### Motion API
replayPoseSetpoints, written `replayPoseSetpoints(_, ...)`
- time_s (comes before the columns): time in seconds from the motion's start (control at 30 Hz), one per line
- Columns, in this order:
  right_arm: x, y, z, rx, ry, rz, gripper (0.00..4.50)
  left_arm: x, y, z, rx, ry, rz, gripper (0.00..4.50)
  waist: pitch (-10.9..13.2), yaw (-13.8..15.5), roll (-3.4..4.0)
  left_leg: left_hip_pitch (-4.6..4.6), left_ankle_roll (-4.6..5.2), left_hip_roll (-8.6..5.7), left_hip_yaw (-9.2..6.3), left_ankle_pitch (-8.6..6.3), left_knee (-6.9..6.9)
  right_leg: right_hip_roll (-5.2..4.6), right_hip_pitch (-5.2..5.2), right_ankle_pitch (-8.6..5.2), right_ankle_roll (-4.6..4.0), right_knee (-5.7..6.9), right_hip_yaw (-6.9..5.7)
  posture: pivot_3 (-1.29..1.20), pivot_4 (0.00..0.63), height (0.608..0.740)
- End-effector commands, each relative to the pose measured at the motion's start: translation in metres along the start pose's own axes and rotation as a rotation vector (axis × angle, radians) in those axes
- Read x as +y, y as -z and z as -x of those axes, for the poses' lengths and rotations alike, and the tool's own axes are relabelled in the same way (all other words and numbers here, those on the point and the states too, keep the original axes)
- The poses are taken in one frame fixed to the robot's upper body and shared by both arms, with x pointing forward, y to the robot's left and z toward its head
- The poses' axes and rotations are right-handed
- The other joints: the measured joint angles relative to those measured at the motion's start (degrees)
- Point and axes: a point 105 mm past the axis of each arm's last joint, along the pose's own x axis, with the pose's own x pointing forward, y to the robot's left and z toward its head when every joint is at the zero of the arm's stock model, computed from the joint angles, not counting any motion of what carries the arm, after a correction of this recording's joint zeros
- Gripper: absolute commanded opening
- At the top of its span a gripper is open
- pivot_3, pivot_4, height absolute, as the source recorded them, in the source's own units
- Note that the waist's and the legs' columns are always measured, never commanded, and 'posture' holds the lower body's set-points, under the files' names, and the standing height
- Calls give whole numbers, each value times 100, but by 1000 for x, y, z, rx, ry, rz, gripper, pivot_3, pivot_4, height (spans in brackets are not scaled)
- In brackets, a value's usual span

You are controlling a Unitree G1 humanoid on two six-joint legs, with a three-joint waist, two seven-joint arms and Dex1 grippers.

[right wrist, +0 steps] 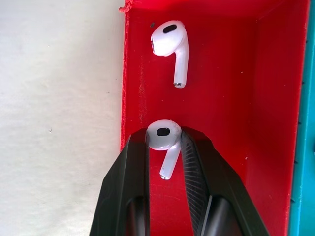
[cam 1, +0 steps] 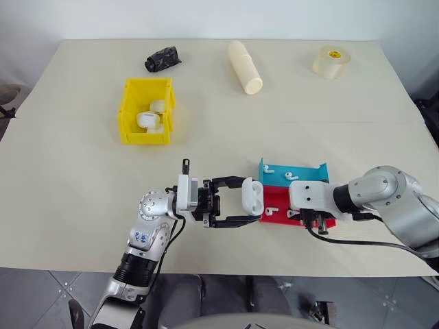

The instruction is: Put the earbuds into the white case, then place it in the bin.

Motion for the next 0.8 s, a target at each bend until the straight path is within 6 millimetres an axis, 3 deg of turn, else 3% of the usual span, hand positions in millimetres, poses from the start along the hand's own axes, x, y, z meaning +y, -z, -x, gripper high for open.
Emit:
replayPoseSetpoints(0.03, -3, -7, 6, -42, 44, 1, 569, -1, -9, -4, -20, 23, -40, 2993, 0, 1, 0, 0, 0, 0, 0, 0, 0, 0, 0, 0, 0, 0, 0, 0, 150, 740)
replayPoseSetpoints(0.23, -10, -41, 55, -494, 174, -4, 569, 4, -8, 3, -14, 17, -37, 2993, 1, 13, -2, -1, 0, -1, 0, 0, -3, -1, 2, 1, 1, -1, -1, 0, 150, 740)
replayPoseSetpoints(0.27, -9, -54, 67, -649, 206, 12, 569, 5, -7, 3, -15, 15, -37, 2993, 1, 12, -2, 0, 0, 0, 0, 0, -3, 0, 4, 1, 1, -2, -2, 0, 150, 740)
replayPoseSetpoints(0.33, -12, -62, 83, -856, 291, -59, 569, 7, -7, 4, -18, 9, -38, 2993, 3, 12, -8, 2, 0, 2, -2, 0, -4, 3, 6, 1, 1, -2, -3, 0, 150, 740)
replayPoseSetpoints(0.47, -5, -65, 85, -965, 344, -98, 569, 12, -7, 3, -24, 2, -36, 2993, 2, 10, -6, 3, 0, 2, -3, 0, 0, 0, 7, 1, 2, 4, -2, 0, 150, 740)
replayPoseSetpoints(0.6, -1, -89, 93, -1229, 394, -243, 569, 14, -8, -3, -44, 17, -16, 2993, 1, -3, -5, 5, -4, 4, -3, 3, 0, 5, 3, 2, 3, 9, -1, 0, 150, 740)
replayPoseSetpoints(0.8, 14, -112, 85, -1376, 383, -299, 569, 18, -12, -10, -85, 8, 34, 2993, 0, -10, -4, 5, -6, 4, -4, 6, -1, 1, 1, 2, 3, 16, 4, 0, 150, 740)
